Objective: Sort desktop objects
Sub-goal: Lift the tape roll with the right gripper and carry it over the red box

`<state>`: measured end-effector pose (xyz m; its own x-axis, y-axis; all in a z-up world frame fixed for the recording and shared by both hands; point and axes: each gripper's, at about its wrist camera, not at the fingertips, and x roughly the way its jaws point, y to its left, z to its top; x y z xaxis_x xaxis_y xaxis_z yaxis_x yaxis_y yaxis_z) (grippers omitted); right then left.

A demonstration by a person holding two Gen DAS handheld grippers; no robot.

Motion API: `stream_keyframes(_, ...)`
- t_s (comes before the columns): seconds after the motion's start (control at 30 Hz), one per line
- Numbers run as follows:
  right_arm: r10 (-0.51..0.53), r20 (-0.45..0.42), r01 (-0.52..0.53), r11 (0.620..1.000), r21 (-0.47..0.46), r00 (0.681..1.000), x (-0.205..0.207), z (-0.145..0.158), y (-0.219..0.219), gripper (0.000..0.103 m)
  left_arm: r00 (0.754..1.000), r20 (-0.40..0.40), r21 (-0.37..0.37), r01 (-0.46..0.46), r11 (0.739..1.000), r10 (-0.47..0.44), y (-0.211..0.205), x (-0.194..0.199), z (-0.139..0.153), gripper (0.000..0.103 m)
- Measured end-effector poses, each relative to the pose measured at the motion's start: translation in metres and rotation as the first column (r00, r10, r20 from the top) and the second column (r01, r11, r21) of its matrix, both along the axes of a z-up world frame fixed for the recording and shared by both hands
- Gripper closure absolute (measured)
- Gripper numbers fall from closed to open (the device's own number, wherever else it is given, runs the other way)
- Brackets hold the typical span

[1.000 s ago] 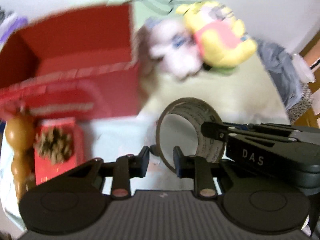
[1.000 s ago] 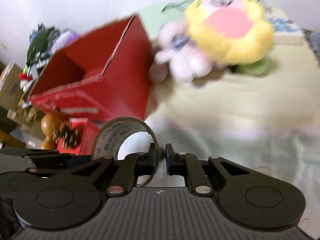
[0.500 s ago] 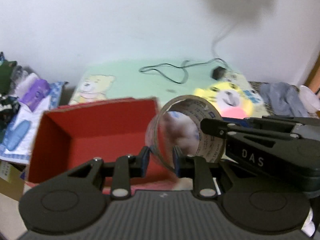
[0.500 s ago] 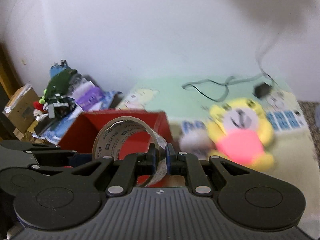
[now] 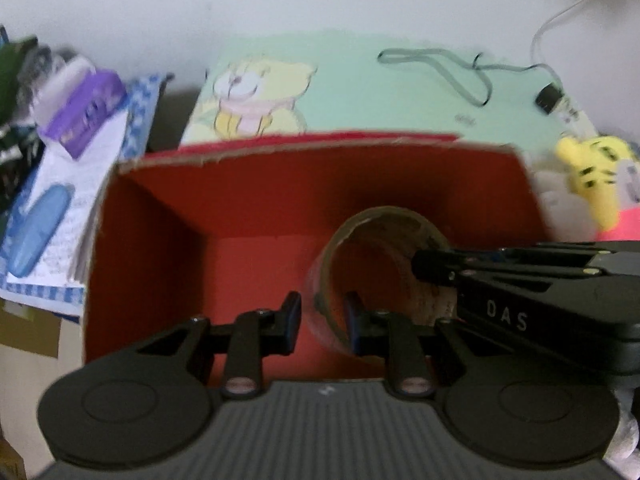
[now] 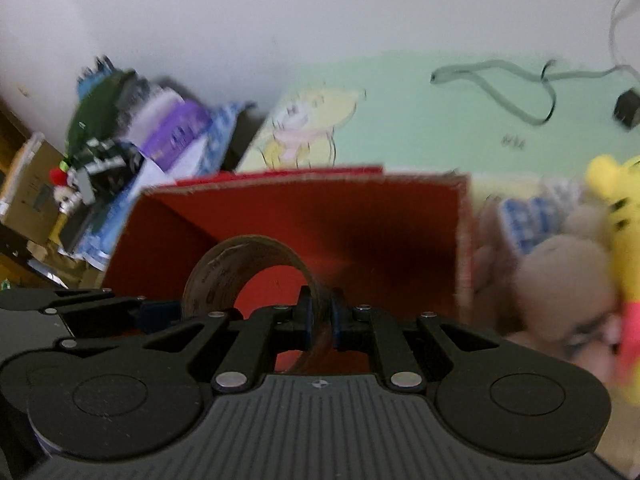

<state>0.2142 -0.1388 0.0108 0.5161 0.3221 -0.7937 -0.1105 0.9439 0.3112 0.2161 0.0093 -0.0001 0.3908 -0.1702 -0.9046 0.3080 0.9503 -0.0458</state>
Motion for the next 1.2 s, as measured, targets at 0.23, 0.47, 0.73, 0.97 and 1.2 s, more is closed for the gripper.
stream_keyframes(0.23, -0.012, -0.123, 0.009, 1.000, -0.029, 0.992, 0.030, -0.033, 0.022, 0.094, 0.997, -0.075, 0.033, -0.016, 0.999, 0.018, 0.018, 0.027, -0.030, 0.069)
stream_keyframes(0.47, -0.013, -0.208, 0.011, 1.000, -0.013, 0.978, 0.045, -0.041, 0.036, 0.096, 0.997, -0.079, -0.001, -0.017, 1.000, 0.016, 0.039, 0.033, -0.025, 0.057)
stream_keyframes(0.73, -0.051, -0.202, 0.041, 0.998, -0.056, 0.978, 0.059, -0.050, 0.052, 0.094, 0.999, 0.012, -0.034, 0.042, 0.999, -0.042, 0.054, 0.011, -0.003, 0.044)
stream_keyframes(0.97, -0.052, -0.231, 0.068, 0.996, 0.060, 0.972, 0.073, -0.054, 0.070, 0.087, 0.998, 0.005, -0.035, 0.068, 0.997, -0.068, 0.060, 0.002, -0.007, 0.059)
stream_keyframes(1.2, 0.000, -0.244, 0.046, 0.982, 0.184, 0.970, 0.080, -0.061, 0.085, 0.078, 0.998, -0.001, -0.009, 0.061, 0.998, -0.061, 0.066, 0.005, -0.014, 0.069)
